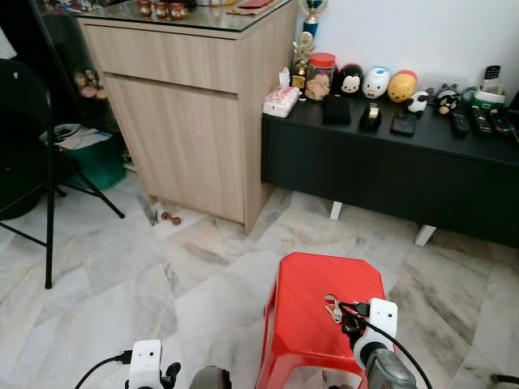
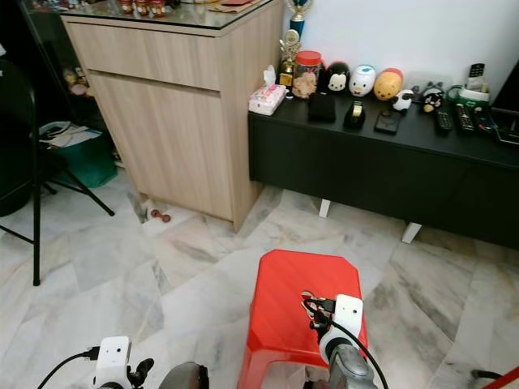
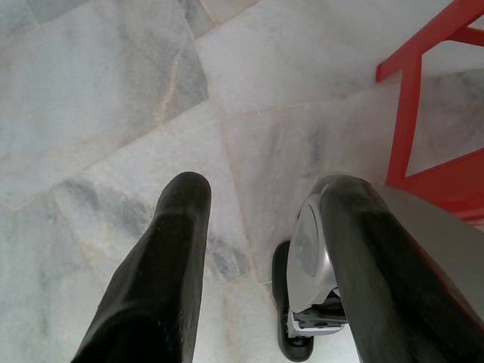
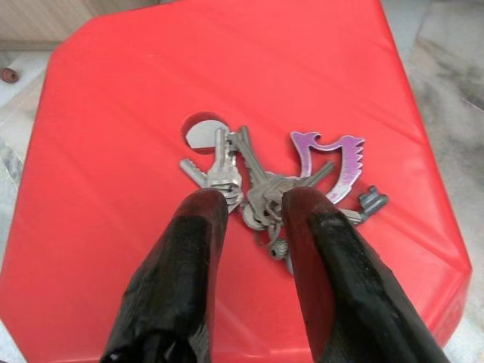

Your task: Hang keys on a hook

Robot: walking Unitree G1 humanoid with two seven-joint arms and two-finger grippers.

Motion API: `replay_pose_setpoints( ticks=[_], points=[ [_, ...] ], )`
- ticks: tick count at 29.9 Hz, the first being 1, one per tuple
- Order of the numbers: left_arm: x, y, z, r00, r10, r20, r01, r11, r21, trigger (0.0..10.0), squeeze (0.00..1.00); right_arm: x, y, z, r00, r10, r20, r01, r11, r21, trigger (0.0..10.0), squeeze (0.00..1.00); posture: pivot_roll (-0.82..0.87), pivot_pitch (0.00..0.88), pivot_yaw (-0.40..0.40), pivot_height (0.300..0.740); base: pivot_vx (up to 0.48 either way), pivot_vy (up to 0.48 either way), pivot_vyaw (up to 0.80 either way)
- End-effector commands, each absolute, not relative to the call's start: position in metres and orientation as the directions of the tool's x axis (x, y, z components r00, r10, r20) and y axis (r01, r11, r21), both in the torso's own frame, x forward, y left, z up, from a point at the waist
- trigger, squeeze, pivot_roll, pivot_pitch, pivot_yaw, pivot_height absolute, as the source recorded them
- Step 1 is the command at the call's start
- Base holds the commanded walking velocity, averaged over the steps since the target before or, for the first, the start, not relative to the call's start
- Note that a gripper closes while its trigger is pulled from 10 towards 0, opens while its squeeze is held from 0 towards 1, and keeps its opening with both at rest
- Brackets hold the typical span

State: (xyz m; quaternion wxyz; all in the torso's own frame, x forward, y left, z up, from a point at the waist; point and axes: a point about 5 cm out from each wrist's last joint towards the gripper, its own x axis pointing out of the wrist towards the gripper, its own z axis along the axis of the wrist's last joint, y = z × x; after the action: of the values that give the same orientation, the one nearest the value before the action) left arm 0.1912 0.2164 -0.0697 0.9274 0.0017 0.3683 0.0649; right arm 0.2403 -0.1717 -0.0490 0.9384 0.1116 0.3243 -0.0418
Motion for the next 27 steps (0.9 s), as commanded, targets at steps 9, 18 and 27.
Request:
replay_pose_setpoints(
  ticks=[9,18,27],
  points=[
    [0.192,0.2161,-0.0693,0.723,0.114,-0.682,-0.109,0.993,0.05,10.0,0.0,0.2371,-0.1726,-0.0513,0.779,-0.01,-0.627,0.164,0.968,0.188,10.0,0.0,0.17,0.022,-0.032,0.638,0.083,0.0,0.45],
    [0.1905,0.2155,-0.0702,0.721,0.111,-0.684,-0.107,0.993,0.049,10.0,0.0,0.2361,-0.1732,-0.0517,0.779,-0.014,-0.627,0.167,0.968,0.186,10.0,0.0,0.17,0.022,-0.032,0.638,0.257,0.0,0.0],
    [0.1903,0.2144,-0.0707,0.718,0.107,-0.688,-0.103,0.994,0.046,10.0,0.0,0.2358,-0.1738,-0.0518,0.779,-0.017,-0.627,0.173,0.967,0.189,10.0,0.0,0.17,0.023,-0.033,0.638,0.268,0.0,0.0]
  ],
)
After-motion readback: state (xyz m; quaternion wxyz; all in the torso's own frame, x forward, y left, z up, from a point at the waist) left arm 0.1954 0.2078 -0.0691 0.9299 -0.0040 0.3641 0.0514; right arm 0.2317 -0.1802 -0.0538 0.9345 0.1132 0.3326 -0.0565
